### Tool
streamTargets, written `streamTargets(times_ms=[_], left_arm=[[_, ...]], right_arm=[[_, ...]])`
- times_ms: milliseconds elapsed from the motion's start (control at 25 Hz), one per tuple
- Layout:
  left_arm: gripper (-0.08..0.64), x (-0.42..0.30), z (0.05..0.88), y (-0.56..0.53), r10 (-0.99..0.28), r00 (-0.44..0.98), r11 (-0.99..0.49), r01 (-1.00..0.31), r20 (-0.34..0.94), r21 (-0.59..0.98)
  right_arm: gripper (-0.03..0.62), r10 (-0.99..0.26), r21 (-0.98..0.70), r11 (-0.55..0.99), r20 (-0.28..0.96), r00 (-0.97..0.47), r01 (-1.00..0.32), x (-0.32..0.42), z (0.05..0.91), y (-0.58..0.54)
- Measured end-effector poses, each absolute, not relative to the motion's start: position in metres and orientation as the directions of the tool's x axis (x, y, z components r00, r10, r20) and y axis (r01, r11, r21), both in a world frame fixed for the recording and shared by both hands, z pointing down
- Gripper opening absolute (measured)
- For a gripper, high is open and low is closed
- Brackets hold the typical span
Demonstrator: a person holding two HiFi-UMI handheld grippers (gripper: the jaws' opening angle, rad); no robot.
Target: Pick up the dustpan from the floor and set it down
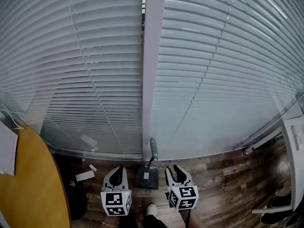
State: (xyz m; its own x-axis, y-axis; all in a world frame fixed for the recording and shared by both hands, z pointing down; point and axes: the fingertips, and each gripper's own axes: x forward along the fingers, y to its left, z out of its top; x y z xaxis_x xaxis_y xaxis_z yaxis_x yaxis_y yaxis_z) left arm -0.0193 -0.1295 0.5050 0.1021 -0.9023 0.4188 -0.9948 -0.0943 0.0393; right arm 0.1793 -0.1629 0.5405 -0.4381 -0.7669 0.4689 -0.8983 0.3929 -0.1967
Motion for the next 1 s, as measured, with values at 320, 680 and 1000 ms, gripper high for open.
streamTargets(times_ms=[320,680,1000], left_arm=[[0.017,0.000,0.394,-0.142,-0.959,0.098,-0.102,-0.995,0.265,0.000],[0.017,-0.001,0.339,-0.150,-0.965,0.109,-0.106,-0.994,0.237,0.026],[0.017,-0.015,0.334,-0.150,-0.958,0.145,-0.131,-0.989,0.248,0.070]], right_arm=[[0.084,-0.812,-0.275,0.384,0.354,-0.464,-0.882,0.201,0.431,-0.178],[0.040,-0.848,-0.214,0.342,0.349,-0.399,-0.915,0.214,0.371,-0.183],[0.040,-0.845,-0.192,0.335,0.372,-0.384,-0.922,0.195,0.365,-0.174]])
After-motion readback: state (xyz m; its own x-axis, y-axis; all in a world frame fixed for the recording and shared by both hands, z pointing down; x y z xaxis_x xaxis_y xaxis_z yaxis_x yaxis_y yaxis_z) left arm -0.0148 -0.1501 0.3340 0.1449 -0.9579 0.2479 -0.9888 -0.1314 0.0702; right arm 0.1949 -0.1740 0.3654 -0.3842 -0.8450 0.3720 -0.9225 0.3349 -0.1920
